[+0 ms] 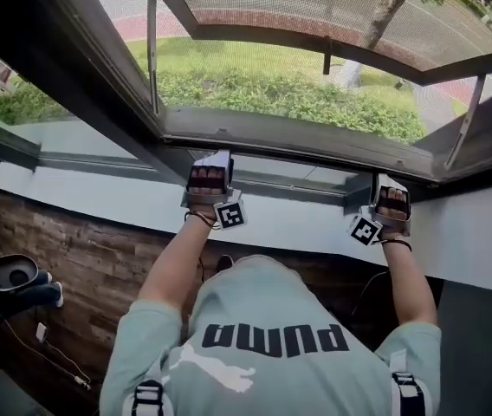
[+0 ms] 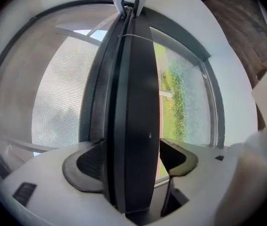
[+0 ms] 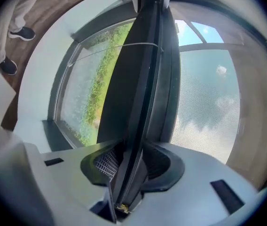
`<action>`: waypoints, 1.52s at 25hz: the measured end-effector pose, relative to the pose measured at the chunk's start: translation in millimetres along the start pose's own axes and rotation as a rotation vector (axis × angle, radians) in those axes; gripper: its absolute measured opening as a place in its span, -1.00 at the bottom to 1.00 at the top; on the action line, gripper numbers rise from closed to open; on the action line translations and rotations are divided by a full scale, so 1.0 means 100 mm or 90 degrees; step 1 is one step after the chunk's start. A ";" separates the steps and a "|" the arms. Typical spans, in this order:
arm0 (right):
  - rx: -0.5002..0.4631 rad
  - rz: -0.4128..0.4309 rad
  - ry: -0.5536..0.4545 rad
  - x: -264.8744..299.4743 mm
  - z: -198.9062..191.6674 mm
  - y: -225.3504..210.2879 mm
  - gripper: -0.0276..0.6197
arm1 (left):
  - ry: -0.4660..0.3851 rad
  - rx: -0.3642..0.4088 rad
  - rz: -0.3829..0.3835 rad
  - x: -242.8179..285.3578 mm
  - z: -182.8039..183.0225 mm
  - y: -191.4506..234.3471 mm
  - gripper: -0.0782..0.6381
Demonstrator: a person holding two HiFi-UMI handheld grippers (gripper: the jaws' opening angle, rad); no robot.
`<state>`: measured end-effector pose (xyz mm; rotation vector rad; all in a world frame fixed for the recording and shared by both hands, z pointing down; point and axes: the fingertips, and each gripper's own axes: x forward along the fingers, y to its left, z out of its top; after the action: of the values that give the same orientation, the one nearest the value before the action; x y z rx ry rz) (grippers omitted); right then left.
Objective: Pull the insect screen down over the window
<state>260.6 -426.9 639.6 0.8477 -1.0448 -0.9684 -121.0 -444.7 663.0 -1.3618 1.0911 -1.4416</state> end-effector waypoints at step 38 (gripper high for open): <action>0.171 -0.035 0.025 0.00 0.00 -0.22 -0.33 | 0.003 -0.049 -0.033 -0.07 0.04 0.13 0.26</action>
<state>255.8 -434.4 619.2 1.1164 -1.1381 -0.8649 -116.0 -441.5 649.1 -1.4500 1.1318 -1.4534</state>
